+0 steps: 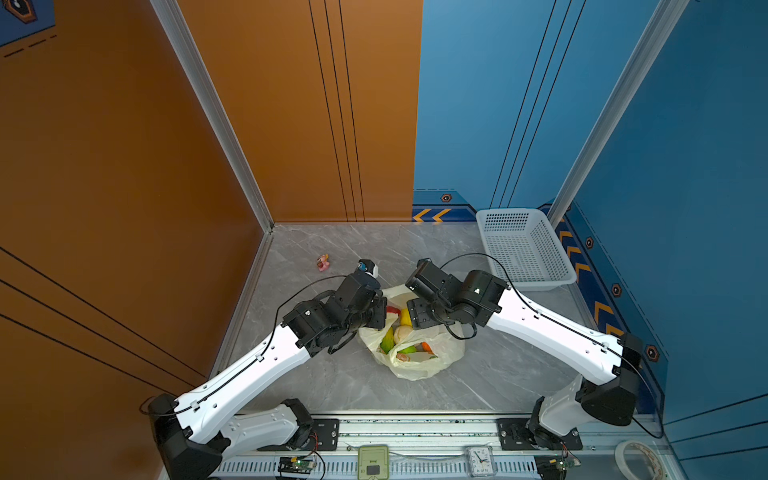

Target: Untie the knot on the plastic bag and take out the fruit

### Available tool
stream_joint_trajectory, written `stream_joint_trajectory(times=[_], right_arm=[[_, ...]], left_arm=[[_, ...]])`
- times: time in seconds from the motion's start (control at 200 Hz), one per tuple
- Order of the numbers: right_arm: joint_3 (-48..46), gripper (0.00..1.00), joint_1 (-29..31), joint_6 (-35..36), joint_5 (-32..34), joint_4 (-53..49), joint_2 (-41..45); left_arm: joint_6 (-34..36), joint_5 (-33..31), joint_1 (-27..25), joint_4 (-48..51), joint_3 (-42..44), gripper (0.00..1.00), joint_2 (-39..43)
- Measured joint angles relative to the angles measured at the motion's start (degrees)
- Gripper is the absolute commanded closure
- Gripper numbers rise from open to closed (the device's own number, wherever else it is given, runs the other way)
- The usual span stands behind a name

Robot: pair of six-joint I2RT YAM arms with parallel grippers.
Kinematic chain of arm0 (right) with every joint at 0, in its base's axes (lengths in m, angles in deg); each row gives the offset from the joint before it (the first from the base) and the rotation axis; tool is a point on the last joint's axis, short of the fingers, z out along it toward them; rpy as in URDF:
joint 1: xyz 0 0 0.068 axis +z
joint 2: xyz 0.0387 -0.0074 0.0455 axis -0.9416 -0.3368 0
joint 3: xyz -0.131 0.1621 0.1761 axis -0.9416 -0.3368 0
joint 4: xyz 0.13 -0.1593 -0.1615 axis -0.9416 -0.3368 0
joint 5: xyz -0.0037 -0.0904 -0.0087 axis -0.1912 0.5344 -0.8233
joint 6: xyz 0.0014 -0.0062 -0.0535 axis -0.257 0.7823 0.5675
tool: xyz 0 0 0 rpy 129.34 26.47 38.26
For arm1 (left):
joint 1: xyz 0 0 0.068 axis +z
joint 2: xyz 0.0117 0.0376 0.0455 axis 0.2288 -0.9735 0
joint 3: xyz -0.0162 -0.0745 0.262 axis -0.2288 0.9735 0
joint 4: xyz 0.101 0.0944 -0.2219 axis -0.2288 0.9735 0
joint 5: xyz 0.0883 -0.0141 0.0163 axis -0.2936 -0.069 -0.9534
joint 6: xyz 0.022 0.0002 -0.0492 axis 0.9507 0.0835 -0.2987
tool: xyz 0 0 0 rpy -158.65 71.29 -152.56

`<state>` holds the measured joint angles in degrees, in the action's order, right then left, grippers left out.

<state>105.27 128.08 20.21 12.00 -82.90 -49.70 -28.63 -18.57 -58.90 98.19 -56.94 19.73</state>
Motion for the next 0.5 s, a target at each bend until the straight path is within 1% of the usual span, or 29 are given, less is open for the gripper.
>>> stream_joint_trajectory(times=[0.05,0.11,0.19,0.28,0.35,0.501], right_arm=[[0.0,0.82,0.0,0.3,1.1,-0.6,-1.2],[0.0,0.92,-0.3,0.5,1.9,-1.3,-2.3],[0.0,1.00,-1.6,2.1,2.6,-2.9,-2.3],[-0.5,1.00,-4.5,4.2,3.2,-4.4,-0.7],[-1.5,1.00,-8.4,7.2,3.4,-5.2,1.8],[-1.4,1.00,-17.3,15.2,-0.3,-4.4,7.0]], left_arm=[[-0.2,-0.2,-0.1,0.0,0.2,1.00,0.3],[-0.3,-0.5,-0.1,0.1,0.5,1.00,0.5],[-0.3,-0.8,-0.1,0.3,1.3,1.00,0.6],[-0.3,-1.2,-0.1,0.4,2.4,1.00,0.6],[-0.3,-1.2,-0.1,0.6,3.2,1.00,0.7],[-0.3,0.1,-1.1,-1.9,3.7,1.00,0.5]])
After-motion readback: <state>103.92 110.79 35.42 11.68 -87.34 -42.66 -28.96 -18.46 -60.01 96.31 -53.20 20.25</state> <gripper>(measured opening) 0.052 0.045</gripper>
